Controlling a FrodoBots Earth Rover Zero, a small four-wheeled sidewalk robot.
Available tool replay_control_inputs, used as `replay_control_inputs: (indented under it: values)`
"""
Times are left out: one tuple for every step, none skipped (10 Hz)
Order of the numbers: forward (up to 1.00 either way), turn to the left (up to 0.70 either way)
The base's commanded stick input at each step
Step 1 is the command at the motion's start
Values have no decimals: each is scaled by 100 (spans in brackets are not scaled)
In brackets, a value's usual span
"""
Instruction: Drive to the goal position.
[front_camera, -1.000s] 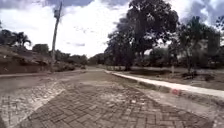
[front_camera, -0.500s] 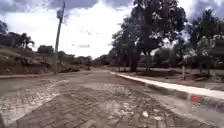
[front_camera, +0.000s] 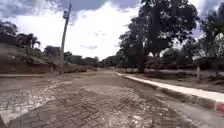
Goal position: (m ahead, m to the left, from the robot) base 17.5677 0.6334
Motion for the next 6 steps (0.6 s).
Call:
replay_control_inputs:
  values:
    - [100,11]
    - [100,20]
    - [100,3]
    - [100,27]
    - [100,13]
    - [100,0]
